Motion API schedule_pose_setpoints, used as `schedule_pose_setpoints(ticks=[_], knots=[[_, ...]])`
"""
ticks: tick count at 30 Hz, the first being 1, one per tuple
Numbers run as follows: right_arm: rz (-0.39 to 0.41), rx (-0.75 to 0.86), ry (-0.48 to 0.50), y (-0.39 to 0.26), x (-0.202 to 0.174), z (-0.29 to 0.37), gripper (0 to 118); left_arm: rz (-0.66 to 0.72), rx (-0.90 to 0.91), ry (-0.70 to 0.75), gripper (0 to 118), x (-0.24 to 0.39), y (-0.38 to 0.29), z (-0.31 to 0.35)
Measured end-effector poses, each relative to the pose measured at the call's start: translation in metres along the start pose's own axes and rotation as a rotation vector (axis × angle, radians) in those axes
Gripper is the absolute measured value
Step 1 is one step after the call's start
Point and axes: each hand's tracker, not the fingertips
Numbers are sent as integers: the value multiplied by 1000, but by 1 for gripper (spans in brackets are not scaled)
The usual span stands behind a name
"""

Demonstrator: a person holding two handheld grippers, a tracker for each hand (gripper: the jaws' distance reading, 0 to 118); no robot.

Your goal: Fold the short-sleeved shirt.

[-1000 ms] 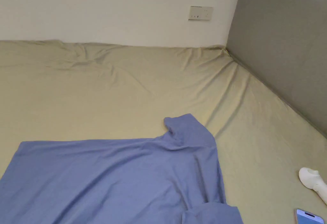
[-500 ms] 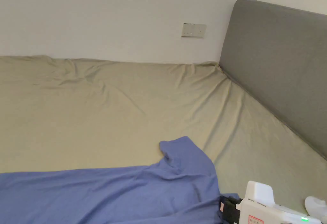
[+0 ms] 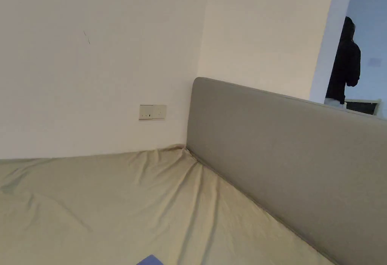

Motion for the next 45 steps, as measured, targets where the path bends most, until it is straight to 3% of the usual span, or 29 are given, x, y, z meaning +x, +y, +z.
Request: schedule_pose_setpoints(ticks=[1,2,4,5,9,17,19,21,23,24,26,29,31,32,33,34,35,36,37,39,45], knots=[[-2,2,10,-1,0,15,83,5,17,-3,11,-2,-3,13],[-3,7,20,-4,1,28,71,16,27,-13,2,-5,-6,23],[13,13,36,-14,4,49,32,67,56,-29,1,-17,-13,39],[19,14,25,-19,3,57,6,75,55,-51,0,-21,-16,48],[32,-9,-23,-47,0,82,2,70,86,-47,0,-26,-36,78],[-28,-149,19,-93,-2,93,2,127,22,-30,5,-42,-60,74],[-22,-158,21,-93,-4,91,2,130,13,-18,25,-44,-55,67],[-1,-158,19,-90,-9,91,2,144,-1,-42,72,-46,-49,54],[4,-151,25,-85,-11,90,2,147,-37,-83,105,-47,-44,38],[2,-147,29,-84,-11,90,2,141,-45,-85,108,-46,-43,28],[0,-140,32,-80,-13,89,2,97,-70,-61,102,-41,-43,11],[22,-137,26,-77,-14,86,2,49,-163,11,82,-36,-48,-14],[59,-141,3,-74,-14,80,2,-29,-89,38,80,-27,-52,-8],[77,-151,-10,-73,-12,77,3,-60,-122,57,73,-23,-52,-9],[102,-167,-36,-72,-11,71,11,-109,-136,102,69,-20,-54,-11],[108,-167,-59,-72,-10,65,28,-138,-128,104,61,-19,-55,-9],[115,-176,-78,-71,-8,59,55,-103,-125,66,41,-19,-54,-4],[120,-208,-77,-70,-4,50,64,-67,-143,23,23,-20,-51,-1],[124,-226,-74,-69,-2,42,65,-19,-161,-14,11,-22,-49,0],[115,-217,-98,-71,0,29,65,67,-176,-65,10,-25,-47,1],[44,-266,-120,-71,16,-12,64,44,-176,-19,10,-14,-48,3]])
